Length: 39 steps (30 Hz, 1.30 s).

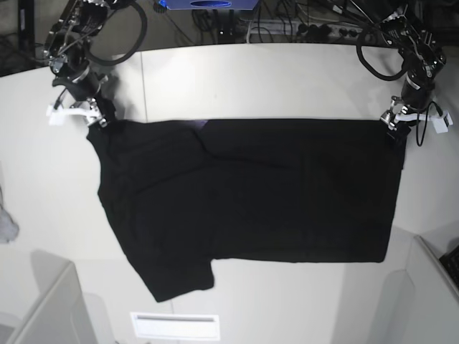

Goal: Fold the T-shirt properly
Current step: 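Release and regrasp the shoulder edge with both grippers, then drag the shirt by its shoulders toward the robot with both grippers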

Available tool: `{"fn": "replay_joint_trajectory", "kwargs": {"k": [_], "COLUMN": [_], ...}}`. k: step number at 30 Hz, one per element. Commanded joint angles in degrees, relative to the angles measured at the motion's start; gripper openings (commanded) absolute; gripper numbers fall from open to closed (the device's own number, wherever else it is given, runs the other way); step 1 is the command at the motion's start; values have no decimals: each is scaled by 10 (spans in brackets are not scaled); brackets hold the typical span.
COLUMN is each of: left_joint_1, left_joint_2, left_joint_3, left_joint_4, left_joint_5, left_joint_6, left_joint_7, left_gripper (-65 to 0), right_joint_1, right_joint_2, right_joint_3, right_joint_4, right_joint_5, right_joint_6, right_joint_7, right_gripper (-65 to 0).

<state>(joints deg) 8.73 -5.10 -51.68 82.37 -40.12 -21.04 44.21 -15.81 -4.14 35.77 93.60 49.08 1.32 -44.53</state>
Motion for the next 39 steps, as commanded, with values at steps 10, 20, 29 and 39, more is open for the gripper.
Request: {"fn": "replay_joint_trajectory", "kwargs": {"k": [10,20,29,39], "left_joint_1": [-17,-22,-22,-18], "left_joint_2": [-24,-24,-24,-41], "left_joint_3": [1,2,2,6], "left_joint_4": [-52,-56,-56,-56], "left_joint_5": [-2,-2,-2,-2], "left_joint_6": [2,2,2,2], "left_joint_7": [-2,-2,1,1], "left_gripper": [-169,-298,-489,-650], "right_joint_1": [34,50,59,79], "right_joint_2": [15,28,32,46], "right_joint_3": [-2,1,2,2], "right_joint_4": [-17,-37,-49,-94], "right_joint_5": [5,5,5,5], "right_joint_6": [4,4,4,48], "right_joint_7": [5,5,6,6], "right_gripper": [-284,-287,-416,-650]}}
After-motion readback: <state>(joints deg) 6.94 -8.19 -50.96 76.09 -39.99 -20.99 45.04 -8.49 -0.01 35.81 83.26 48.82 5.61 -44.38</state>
